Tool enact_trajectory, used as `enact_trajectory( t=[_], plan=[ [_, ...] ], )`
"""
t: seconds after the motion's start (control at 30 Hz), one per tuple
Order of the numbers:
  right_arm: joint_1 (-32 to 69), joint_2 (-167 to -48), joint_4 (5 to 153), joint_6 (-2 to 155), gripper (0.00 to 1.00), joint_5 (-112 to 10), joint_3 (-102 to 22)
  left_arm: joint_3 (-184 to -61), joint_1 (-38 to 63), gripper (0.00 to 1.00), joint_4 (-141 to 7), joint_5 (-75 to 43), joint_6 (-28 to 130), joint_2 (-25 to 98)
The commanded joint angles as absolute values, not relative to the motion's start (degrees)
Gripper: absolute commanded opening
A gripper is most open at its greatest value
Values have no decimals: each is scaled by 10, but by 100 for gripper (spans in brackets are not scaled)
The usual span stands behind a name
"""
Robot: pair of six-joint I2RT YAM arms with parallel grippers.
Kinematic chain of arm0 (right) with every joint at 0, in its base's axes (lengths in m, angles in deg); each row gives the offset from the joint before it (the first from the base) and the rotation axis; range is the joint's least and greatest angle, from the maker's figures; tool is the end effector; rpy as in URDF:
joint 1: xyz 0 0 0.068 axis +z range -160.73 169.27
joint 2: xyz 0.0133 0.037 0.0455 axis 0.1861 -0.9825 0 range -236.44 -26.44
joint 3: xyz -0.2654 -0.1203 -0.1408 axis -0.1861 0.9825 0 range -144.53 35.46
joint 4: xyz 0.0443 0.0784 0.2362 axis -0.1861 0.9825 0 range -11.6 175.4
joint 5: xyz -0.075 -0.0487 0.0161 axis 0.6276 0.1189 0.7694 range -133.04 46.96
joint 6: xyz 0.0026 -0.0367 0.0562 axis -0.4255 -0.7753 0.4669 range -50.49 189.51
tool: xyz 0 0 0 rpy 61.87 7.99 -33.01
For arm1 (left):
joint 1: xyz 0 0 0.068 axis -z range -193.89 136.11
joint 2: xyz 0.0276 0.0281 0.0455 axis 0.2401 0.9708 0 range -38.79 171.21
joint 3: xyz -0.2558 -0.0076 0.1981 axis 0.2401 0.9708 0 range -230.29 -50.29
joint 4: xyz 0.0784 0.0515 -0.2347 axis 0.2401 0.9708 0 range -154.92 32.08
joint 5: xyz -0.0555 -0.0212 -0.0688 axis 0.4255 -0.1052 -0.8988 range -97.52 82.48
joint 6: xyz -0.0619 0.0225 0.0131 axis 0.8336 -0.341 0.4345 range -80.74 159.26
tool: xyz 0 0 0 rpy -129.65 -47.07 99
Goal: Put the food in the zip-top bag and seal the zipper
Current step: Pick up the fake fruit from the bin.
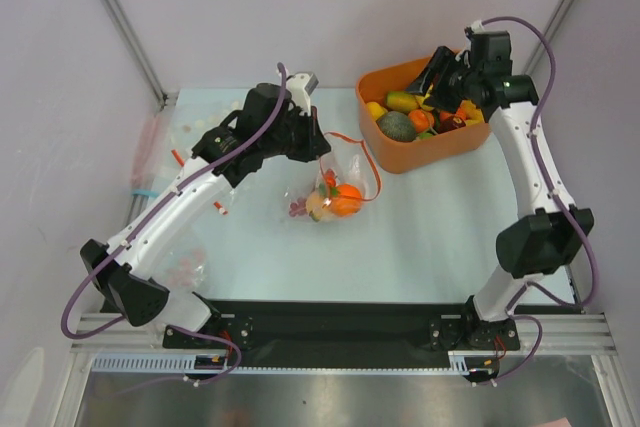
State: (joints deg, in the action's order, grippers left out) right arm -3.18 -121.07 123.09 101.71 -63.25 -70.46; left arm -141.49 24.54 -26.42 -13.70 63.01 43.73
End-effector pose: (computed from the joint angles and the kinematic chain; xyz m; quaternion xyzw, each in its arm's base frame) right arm 0.3630 0.0668 0.4653 0.1038 0.8646 0.3040 0.3864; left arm 0.2418 -0.1992 0.4586 0.1372 0.8535 -0.2984 0.4047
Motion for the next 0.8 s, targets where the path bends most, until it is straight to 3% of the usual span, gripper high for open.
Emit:
enact_trajectory(
  t=[0.0, 0.2, 0.27, 0.33, 0.4, 0.77],
  plan=[
    [-46, -1266, 1221, 939, 64, -559, -772, -1435, 241, 0, -274, -139, 629, 436],
    [-53, -1381, 1207, 889, 65, -479, -858, -1438, 240, 0, -270, -130, 625, 438],
    [-54, -1426, 1208, 870, 72, -457, -896, -1436, 240, 0, -274, -128, 624, 439],
    [-54, -1447, 1200, 857, 87, -436, -914, -1435, 240, 0, -274, -124, 622, 441],
    [-55, -1467, 1180, 838, 91, -430, -915, -1435, 240, 0, -273, -119, 620, 443],
    [-50, -1553, 1041, 763, 86, -368, -916, -1438, 240, 0, -281, -107, 611, 456]
  ],
)
